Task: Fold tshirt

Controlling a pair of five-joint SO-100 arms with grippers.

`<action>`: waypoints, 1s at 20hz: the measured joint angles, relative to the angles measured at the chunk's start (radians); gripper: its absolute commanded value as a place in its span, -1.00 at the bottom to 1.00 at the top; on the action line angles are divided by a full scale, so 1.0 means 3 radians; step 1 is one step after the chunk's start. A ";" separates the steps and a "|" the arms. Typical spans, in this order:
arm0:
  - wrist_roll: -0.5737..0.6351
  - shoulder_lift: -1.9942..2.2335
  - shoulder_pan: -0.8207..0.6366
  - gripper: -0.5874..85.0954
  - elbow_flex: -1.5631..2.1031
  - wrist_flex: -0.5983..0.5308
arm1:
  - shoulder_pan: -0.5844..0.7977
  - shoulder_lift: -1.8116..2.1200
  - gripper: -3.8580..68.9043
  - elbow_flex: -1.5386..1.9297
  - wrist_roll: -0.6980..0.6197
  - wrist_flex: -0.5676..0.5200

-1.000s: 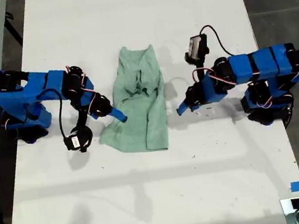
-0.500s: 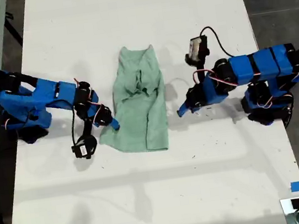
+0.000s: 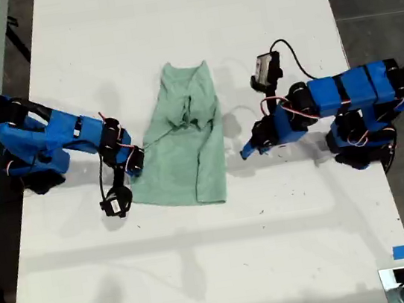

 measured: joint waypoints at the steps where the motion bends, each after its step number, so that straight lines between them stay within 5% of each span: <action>1: 0.0000 0.0000 0.0000 -0.98 0.0026 -0.0046 | 0.0000 0.0000 -0.46 0.0000 0.0000 -0.0015; 4: 0.0000 0.0164 0.0005 -0.41 0.0026 -0.0041 | 0.0000 0.0000 -0.46 0.0000 0.0000 -0.0020; 9: -0.0205 0.0793 0.0092 -0.33 -0.0404 0.0890 | 0.0000 0.0000 -0.46 0.0000 0.0000 -0.0031; 13: -0.0245 0.0782 0.0092 -0.31 -0.0460 0.1048 | 0.0000 0.0000 -0.46 0.0000 0.0000 -0.0031; 18: -0.0291 0.0332 0.0087 -0.34 0.0092 0.0225 | -0.0015 0.0000 -0.46 0.0000 0.0000 -0.0031; 20: -0.0394 0.0107 0.0077 -0.59 0.0312 -0.0118 | -0.0015 0.0000 -0.46 0.0000 0.0000 -0.0031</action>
